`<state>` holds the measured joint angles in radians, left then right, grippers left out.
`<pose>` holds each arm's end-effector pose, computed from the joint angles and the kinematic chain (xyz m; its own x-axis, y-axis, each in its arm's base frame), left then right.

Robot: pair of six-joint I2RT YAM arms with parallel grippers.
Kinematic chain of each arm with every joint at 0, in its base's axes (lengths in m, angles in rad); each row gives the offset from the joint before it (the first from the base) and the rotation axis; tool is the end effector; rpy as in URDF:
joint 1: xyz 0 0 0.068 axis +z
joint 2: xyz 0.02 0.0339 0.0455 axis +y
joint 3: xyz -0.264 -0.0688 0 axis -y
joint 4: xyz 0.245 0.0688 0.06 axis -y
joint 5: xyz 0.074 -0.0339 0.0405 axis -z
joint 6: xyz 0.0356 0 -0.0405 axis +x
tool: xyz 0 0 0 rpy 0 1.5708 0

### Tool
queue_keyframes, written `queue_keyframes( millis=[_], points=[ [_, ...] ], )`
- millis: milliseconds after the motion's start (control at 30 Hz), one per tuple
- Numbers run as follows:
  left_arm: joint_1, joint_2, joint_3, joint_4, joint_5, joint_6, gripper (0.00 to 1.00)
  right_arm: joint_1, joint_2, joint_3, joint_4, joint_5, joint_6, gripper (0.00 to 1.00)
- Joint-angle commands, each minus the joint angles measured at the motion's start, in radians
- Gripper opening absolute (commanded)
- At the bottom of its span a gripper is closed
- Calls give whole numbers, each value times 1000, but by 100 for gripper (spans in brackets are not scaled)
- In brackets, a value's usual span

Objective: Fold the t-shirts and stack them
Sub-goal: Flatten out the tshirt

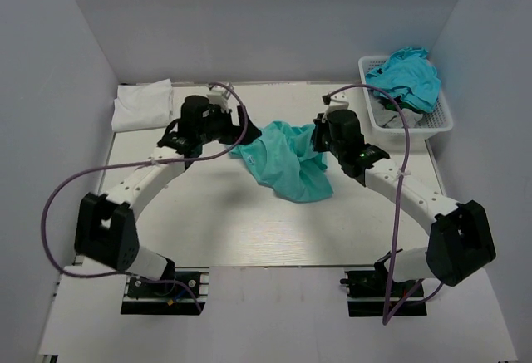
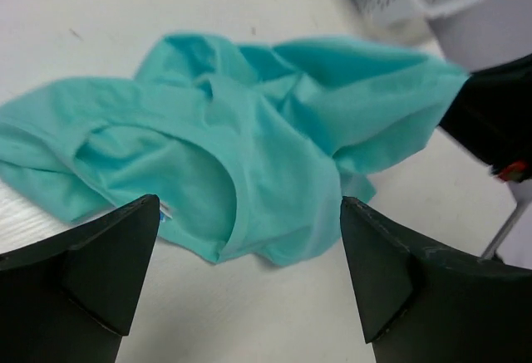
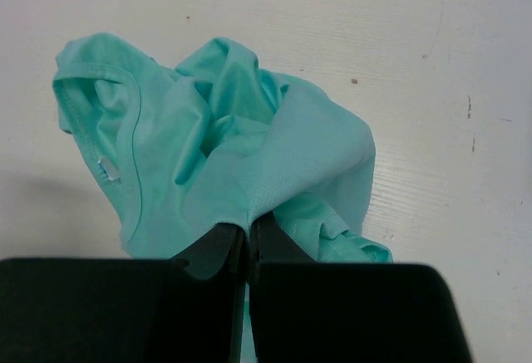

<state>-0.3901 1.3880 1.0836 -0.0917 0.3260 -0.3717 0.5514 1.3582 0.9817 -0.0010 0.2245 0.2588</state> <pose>0.2945 -0.1334 0.3153 -0.5626 -0.1407 -0.8147 0.4606 0.7649 -0.4502 0.2727 0.1584 0.2972 -0.3891 0.0536 -0.9196 -0.2430 0.9570 0.1586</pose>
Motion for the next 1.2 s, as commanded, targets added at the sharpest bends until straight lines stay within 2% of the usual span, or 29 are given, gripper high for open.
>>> queue_keyframes(
  millis=[0,100,300,433,600,700,833,933,967,1033,1167],
  points=[
    [-12,115,42,-29,192,83,100,-4,8,11,4,1,7,0],
    [-23,225,42,-8,295,108,100,-5,13,8,2,13,7,0],
    [-61,364,24,11,364,175,100,-19,24,-2,-37,32,5,0],
    [-98,457,67,-63,364,205,100,-28,41,-1,-57,32,16,0],
    [-107,508,81,-131,300,235,100,-36,36,-11,-62,24,20,0],
    [-116,508,81,-155,259,244,94,-44,36,-14,-60,24,23,0],
    [-127,499,72,-152,248,244,82,-51,41,-17,-56,10,28,0],
    [-136,540,108,-177,248,224,32,-53,42,-17,-56,9,30,0],
    [-136,540,120,-186,248,211,1,-54,42,-17,-56,9,33,0],
    [-136,540,131,-186,248,199,0,-57,30,-18,-62,18,34,0],
    [-124,436,122,-186,229,177,0,-67,-11,-26,-62,59,43,0]
  ],
)
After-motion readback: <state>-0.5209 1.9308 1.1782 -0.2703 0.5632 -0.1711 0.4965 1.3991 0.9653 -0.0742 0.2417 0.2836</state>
